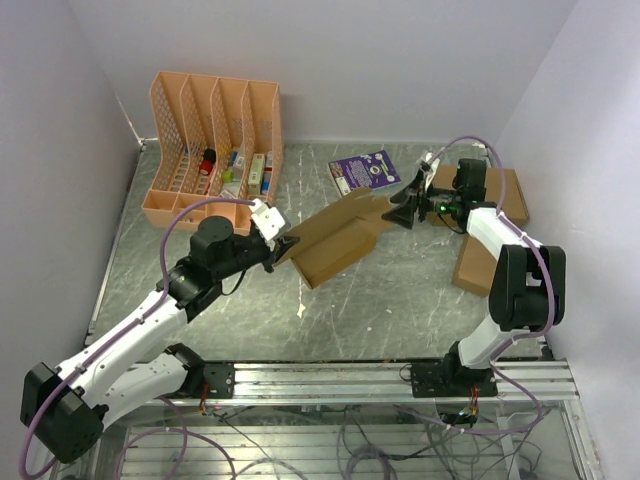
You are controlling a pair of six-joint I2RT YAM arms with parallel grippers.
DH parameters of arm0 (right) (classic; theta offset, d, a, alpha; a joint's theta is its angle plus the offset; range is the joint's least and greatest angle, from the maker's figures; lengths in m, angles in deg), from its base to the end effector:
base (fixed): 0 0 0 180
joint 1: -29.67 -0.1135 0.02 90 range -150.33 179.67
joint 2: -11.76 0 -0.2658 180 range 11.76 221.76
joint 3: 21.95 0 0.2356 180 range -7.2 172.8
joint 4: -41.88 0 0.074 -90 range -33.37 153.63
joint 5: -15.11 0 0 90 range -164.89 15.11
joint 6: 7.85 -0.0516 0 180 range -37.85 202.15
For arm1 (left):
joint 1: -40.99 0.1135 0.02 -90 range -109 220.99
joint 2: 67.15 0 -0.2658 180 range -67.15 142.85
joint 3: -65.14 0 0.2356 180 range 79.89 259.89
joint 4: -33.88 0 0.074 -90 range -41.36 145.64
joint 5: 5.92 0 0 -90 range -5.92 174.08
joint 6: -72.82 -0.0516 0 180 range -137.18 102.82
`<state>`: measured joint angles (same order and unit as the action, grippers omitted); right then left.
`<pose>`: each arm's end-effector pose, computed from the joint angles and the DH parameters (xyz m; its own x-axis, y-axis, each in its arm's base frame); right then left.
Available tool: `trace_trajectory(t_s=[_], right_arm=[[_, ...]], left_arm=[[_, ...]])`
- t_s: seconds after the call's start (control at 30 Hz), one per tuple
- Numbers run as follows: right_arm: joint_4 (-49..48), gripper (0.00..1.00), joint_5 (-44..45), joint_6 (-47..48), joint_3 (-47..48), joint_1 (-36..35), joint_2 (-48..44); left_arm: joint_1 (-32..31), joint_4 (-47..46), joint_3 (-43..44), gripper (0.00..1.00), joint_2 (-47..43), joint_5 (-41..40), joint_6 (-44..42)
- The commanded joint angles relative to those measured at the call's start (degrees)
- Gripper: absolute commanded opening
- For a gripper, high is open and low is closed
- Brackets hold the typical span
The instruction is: Fold the paper box
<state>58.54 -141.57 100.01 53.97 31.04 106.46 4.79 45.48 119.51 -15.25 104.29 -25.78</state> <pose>0.3428 0.0392 0.2478 -0.3253 -0.1137 -0.9388 -0.8807 0.3980 0.2570 0.1607 -0.1397 0.3134 -0.0026 0.1758 -0.9844 0.8393 0.5356 0.0934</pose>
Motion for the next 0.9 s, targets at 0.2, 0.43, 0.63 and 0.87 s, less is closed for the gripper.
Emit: trace_trajectory(t_s=[0.2, 0.43, 0.63, 0.87], right_arm=[[4.88, 0.30, -3.18, 1.75, 2.28, -0.46, 1.72], [6.07, 0.00, -4.71, 2.82, 1.80, -0.40, -0.85], [-0.92, 0.00, -0.90, -1.05, -2.59, -0.52, -7.82], [-5.50, 0.00, 1.50, -2.63, -8.46, -2.84, -10.58]], left_arm=[[-0.35, -2.55, 1.49, 0.07, -0.71, 1.70, 0.05], [-0.36, -4.25, 0.49, 0.07, -0.03, 0.72, 2.01], [-0.36, -4.70, 1.10, 0.07, 3.37, -3.58, 6.68], [-0.33, -9.31, 0.13, 0.07, 6.80, -7.07, 7.90]])
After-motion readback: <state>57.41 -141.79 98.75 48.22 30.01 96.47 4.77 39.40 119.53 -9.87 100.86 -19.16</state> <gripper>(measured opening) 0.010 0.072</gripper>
